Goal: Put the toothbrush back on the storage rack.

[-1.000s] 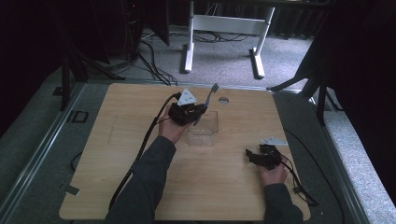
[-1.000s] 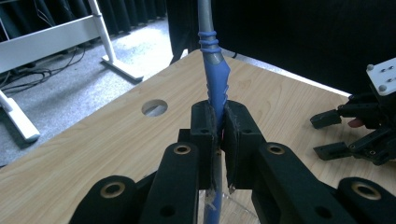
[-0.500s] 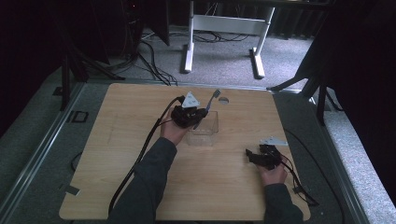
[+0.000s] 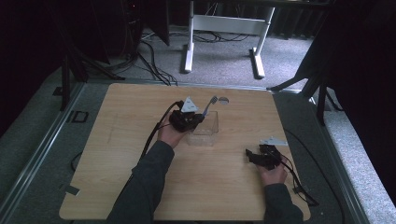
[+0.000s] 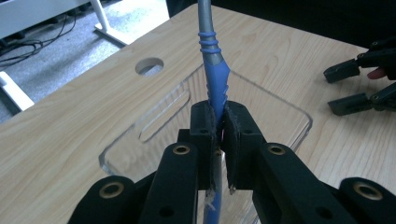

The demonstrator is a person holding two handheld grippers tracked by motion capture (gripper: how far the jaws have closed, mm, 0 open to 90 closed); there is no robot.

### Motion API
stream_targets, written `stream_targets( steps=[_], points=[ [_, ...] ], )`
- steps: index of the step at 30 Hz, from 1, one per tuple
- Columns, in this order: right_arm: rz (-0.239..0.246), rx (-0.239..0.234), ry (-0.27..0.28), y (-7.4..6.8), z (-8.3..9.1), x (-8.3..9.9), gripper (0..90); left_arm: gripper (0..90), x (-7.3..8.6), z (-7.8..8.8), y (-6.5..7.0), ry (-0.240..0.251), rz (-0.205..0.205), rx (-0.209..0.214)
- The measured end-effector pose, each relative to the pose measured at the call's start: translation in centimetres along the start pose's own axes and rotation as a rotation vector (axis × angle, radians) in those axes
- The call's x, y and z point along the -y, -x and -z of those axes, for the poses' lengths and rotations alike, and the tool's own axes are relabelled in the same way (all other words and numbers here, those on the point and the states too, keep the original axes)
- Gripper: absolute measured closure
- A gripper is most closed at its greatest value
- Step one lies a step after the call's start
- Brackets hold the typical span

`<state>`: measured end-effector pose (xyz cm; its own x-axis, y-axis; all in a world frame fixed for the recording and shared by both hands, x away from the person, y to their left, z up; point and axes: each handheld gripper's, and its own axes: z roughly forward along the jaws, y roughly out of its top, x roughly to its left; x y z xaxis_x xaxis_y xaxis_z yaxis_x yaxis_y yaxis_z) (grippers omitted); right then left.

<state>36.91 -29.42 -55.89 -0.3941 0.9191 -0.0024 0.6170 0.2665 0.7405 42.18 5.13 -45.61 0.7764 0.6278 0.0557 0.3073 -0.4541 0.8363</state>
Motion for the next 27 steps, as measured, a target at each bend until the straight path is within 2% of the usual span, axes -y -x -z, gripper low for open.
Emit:
stream_targets(
  steps=[4, 10, 16, 22, 27],
  points=[
    [0.000, 0.000, 0.000, 0.0, 0.0, 0.0, 31.2, 81.5, 0.1, 0.1, 0.0, -0.007, -0.008, 0.001],
    [0.000, 0.000, 0.000, 0.0, 0.0, 0.0, 31.1, 69.5, -0.1, 0.9, 0.2, 0.004, -0.024, 0.018],
    [0.003, 0.000, 0.002, 0.0, 0.0, 0.0, 31.0, 58.4, -0.5, 1.8, 0.6, 0.031, -0.041, -0.005],
    [0.002, 0.000, 0.002, 0.0, 0.0, 0.0, 31.0, 53.5, -0.6, 2.8, 0.3, 0.041, -0.029, -0.033],
    [0.003, 0.000, 0.002, 0.0, 0.0, 0.0, 31.0, 51.2, -0.3, 3.7, -0.4, 0.044, 0.003, -0.051]
  ],
)
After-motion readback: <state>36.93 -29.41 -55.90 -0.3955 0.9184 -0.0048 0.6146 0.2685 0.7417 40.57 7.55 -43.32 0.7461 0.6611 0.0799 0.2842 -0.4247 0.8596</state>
